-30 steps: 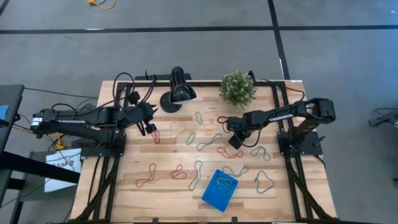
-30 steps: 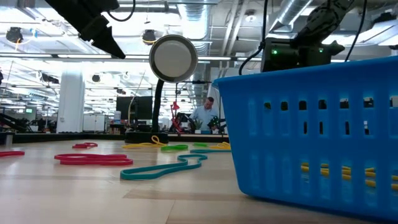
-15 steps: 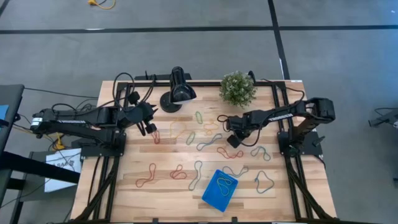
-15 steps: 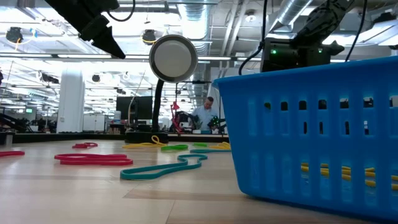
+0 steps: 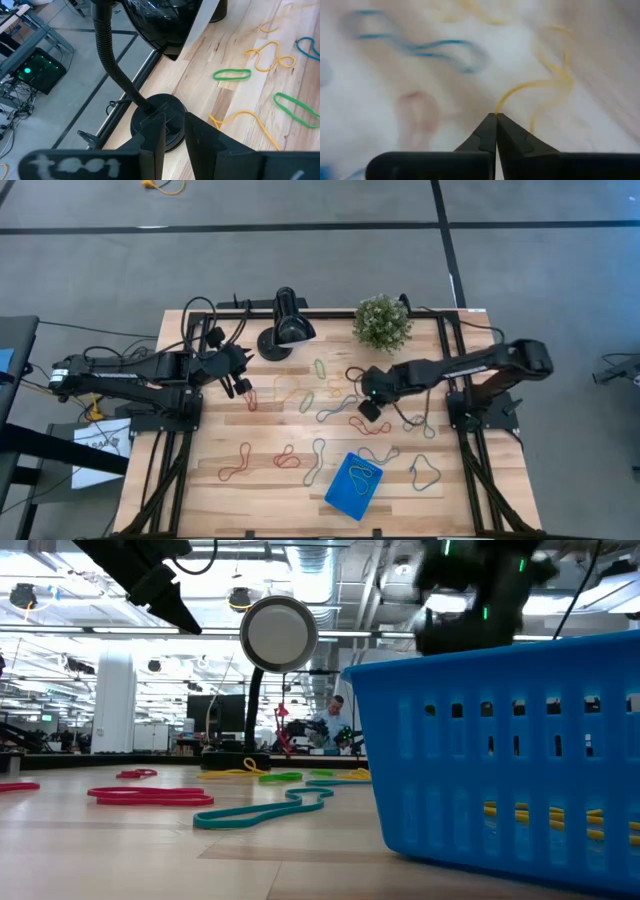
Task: Pick and place items into bin
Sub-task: Put the yellow rubber band into the blue bin
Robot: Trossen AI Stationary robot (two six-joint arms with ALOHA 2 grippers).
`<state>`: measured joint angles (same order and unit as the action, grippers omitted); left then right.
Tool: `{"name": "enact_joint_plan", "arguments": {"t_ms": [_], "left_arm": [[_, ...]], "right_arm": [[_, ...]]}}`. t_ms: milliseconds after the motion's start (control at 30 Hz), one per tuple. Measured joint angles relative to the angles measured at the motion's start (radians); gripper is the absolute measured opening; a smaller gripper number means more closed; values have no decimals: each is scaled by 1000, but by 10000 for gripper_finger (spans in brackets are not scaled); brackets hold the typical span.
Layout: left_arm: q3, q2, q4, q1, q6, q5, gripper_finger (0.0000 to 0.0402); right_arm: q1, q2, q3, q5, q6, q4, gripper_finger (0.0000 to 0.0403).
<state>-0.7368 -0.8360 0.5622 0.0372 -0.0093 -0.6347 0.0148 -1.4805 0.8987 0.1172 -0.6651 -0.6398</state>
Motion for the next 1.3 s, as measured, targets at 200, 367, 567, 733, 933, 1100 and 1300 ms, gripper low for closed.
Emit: {"name": "enact_joint_plan", "arguments": {"t_ms": [200, 367, 567, 733, 933, 1100, 1300], "left_arm": [[0, 0, 0, 0, 0, 0, 61], [0, 0, 0, 0, -1, 0, 61], [0, 0, 0, 0, -9, 0, 61], [0, 0, 3, 0, -39, 5, 61], [-1, 0, 4, 0, -41, 35, 61], [-1, 0, 5, 0, -59, 36, 61], [-1, 0, 3, 0, -66, 50, 61]], "right_arm": [[158, 61, 135, 0, -21, 22, 0], [299, 47, 197, -10, -127, 128, 0], [461, 10, 312, 17, -86, 191, 0], [567, 0, 368, 121, -75, 209, 0], [645, -15, 369, 177, -150, 210, 0], [658, -76, 368, 174, -194, 207, 0], [637, -160, 368, 135, -238, 137, 0]]}}
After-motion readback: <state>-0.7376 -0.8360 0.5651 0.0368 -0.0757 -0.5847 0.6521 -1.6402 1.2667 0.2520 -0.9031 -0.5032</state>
